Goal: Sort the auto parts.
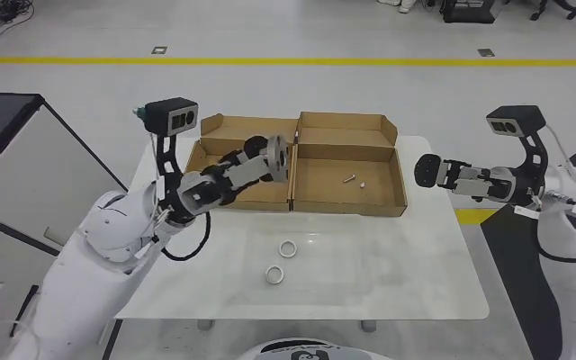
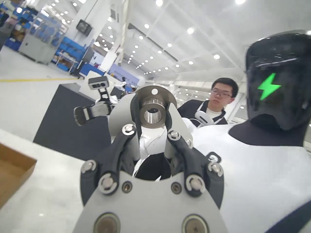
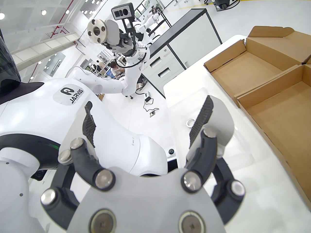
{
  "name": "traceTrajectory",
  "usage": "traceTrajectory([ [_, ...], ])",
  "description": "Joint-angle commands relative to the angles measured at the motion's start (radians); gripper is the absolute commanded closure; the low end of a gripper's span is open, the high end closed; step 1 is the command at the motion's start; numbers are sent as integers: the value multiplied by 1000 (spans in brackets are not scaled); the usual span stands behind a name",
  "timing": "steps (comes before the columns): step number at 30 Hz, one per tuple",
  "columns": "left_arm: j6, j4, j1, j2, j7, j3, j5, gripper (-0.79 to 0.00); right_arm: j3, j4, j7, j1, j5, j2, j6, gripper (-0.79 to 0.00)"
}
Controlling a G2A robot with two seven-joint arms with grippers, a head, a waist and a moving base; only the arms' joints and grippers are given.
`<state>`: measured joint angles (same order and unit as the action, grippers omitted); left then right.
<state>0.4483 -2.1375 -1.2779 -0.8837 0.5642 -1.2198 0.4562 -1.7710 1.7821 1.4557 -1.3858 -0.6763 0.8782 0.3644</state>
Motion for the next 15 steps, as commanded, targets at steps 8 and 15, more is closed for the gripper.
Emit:
traceTrajectory([
  [8, -267, 6, 75, -22, -40, 97, -152, 0, 0, 0, 0, 0, 0, 0, 0, -785],
  [15, -384, 83, 228, -59, -80, 193, -181, 0, 0, 0, 0, 0, 0, 0, 0, -785],
])
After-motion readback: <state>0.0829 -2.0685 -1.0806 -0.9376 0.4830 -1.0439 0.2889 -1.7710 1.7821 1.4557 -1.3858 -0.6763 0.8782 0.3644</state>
